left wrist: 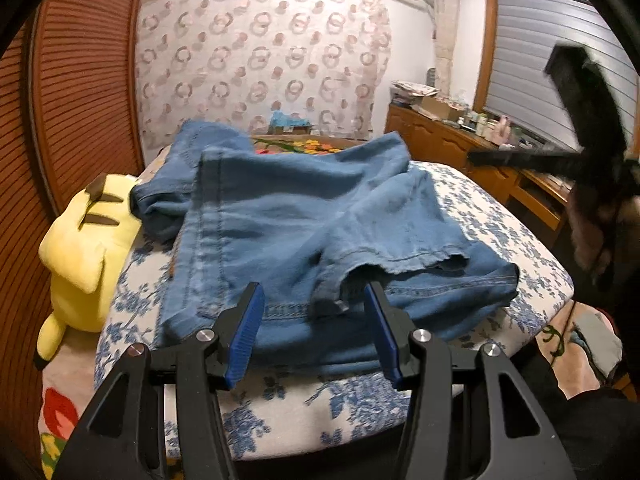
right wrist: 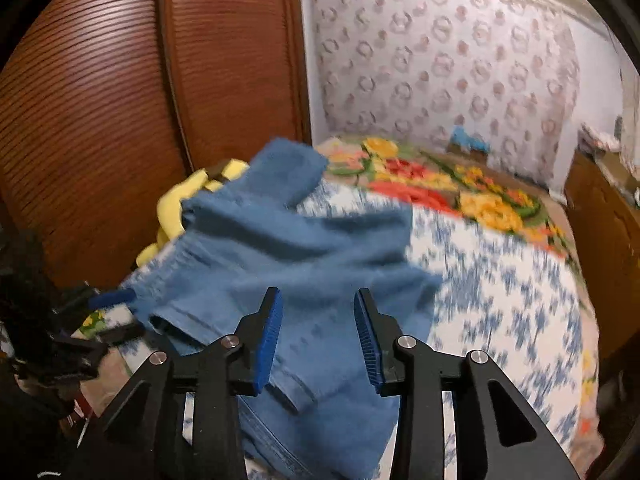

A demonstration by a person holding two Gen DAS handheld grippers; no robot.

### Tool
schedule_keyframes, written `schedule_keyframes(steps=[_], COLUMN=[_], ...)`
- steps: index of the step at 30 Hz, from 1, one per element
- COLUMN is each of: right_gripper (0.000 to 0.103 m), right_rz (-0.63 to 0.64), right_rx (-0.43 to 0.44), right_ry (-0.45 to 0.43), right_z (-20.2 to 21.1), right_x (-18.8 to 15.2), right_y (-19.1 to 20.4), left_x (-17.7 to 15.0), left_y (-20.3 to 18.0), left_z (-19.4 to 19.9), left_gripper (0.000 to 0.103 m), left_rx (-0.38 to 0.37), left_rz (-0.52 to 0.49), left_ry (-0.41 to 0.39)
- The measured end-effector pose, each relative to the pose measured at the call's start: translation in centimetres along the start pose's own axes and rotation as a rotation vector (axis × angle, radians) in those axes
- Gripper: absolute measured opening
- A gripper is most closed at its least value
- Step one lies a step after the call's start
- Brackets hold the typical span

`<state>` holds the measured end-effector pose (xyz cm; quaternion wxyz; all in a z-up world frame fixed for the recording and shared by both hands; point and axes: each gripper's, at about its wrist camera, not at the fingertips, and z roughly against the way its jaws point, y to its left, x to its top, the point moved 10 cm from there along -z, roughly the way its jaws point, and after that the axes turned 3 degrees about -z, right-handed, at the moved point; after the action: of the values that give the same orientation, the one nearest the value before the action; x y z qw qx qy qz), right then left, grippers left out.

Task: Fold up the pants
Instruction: 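Close the left tool on the leg hem and lift while the right tool holds the jeans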

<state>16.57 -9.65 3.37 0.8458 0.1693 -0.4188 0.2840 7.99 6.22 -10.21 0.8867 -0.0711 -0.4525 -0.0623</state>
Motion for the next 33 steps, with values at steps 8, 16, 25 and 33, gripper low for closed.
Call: schedule_keyframes(steps=[8, 16, 25, 33], right_gripper=[0.039, 0.039, 0.017, 0.003], right_rz=[-0.110, -0.212, -0.293, -0.236], right_rx=[0.018, 0.043, 0.129, 0.165], right_ry=[0.110, 0.155, 0.177, -0.016], right_z=[-3.5, -4.2, -5.2, -0.3], right_x=[-3.2, -4.2, -4.4, 2.0], right_y=[0.5, 2.2, 4.4, 5.3], left_x=[0.2, 0.0, 0.8, 4.2], left_y=[-1.3, -1.1, -1.5, -3.7], left_z=[-3.0, -4.9, -4.8, -1.5], left_gripper=[0.053, 0.023, 0.016, 0.012], left_rx=[-0.019, -0.026, -0.044, -0.119], left_rz=[-0.043, -0.046, -0.056, -0.064], left_ry=[0.038, 0.062, 0.038, -0.044])
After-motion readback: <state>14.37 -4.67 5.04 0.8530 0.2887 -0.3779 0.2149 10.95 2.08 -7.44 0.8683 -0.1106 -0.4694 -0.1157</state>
